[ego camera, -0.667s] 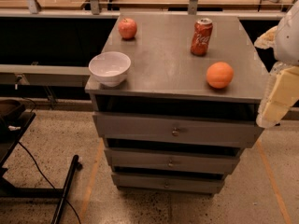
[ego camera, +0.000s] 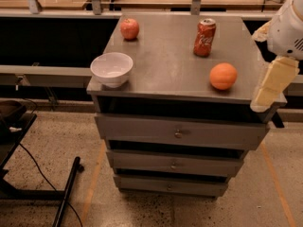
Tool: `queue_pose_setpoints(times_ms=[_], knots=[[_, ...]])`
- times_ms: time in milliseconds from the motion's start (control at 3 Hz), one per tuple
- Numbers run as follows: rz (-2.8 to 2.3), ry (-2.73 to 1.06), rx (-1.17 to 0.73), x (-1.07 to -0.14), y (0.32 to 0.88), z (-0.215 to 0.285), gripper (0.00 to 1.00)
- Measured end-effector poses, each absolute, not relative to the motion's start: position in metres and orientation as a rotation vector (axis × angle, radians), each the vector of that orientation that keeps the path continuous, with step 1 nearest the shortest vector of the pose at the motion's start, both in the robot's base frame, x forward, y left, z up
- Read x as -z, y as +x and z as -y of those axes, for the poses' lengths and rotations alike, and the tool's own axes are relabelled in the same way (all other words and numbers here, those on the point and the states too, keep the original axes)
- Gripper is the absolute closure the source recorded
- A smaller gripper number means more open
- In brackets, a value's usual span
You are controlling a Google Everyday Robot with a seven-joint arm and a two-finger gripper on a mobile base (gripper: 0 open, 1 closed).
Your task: Place orange into white bowl
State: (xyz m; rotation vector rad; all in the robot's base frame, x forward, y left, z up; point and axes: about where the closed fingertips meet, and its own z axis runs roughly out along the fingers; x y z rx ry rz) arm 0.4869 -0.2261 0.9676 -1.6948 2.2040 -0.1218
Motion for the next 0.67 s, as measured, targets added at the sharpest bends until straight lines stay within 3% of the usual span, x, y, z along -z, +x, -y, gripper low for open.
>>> queue_pose_setpoints(times_ms=[667], knots=[[-2.203,-1.451,0.100,-0.941,0.595,0.264,0.00]])
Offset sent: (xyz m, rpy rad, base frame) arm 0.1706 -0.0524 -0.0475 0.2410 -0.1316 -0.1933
